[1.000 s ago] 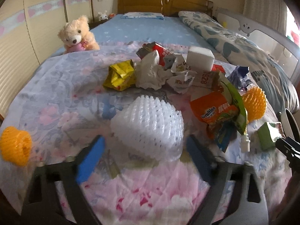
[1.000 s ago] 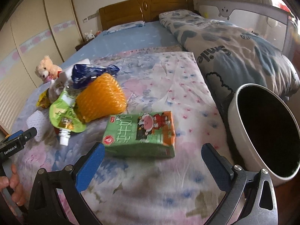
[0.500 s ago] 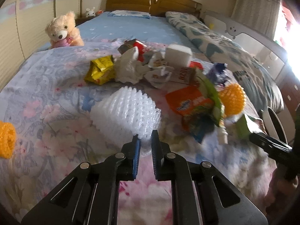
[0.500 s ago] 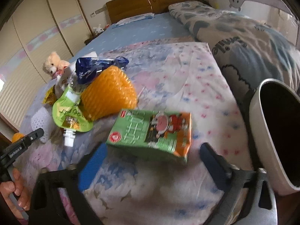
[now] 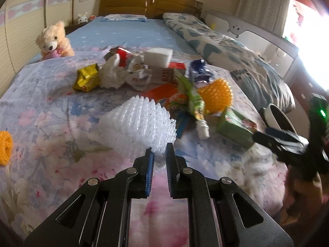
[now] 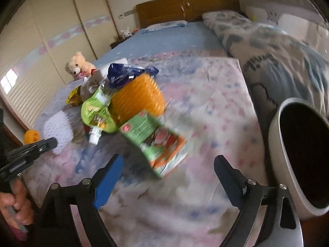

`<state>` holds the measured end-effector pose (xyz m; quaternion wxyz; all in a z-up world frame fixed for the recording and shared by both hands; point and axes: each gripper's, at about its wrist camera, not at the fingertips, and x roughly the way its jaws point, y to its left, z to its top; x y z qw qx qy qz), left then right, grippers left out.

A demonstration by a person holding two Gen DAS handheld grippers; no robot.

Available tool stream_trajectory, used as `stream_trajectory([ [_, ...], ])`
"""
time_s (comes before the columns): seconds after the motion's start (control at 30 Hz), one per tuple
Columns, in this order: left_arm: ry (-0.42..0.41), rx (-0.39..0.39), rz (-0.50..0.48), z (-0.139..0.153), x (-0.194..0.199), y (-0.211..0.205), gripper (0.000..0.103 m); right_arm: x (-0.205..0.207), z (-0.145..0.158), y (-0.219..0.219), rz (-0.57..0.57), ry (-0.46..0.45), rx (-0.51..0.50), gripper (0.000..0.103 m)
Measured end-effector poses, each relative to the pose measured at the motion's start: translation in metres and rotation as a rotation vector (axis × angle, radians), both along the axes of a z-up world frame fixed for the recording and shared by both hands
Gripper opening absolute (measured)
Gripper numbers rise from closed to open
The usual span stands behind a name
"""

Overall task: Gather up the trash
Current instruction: 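Grasp the white mesh sleeve with the left tool while the right tool grasps the green milk carton, then carry both items over the black bin and open both tools to drop them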

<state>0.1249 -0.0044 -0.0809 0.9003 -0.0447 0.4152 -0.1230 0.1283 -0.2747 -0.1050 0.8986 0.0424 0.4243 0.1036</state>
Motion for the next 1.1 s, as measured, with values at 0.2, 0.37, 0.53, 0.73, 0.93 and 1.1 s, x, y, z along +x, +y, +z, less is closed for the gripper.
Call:
stream_trajectory([
  [0.2,0.003,-0.006,-0.041,0.006,-0.01,-0.013,0.01,0.036,-0.007,0.009,0.126,0.04,-0.034,0.089],
  [0.37,-0.012,-0.004,-0.082,0.014,-0.017,-0.024,0.01,0.027,-0.011,0.013,0.152,0.053,-0.027,0.053],
  [0.53,-0.032,-0.021,-0.169,0.022,-0.027,-0.048,0.01,-0.007,-0.006,-0.004,0.063,0.033,0.011,0.049],
  [0.73,-0.022,-0.03,-0.284,0.023,-0.033,-0.089,0.01,-0.039,0.009,-0.045,-0.07,0.022,0.067,0.049],
  [0.93,-0.001,-0.042,-0.39,0.023,-0.033,-0.132,0.01,-0.066,0.024,-0.096,-0.202,0.004,0.133,0.049],
  [1.1,-0.001,-0.037,-0.461,0.027,-0.031,-0.163,0.01,-0.082,0.034,-0.128,-0.281,-0.021,0.114,0.049],
])
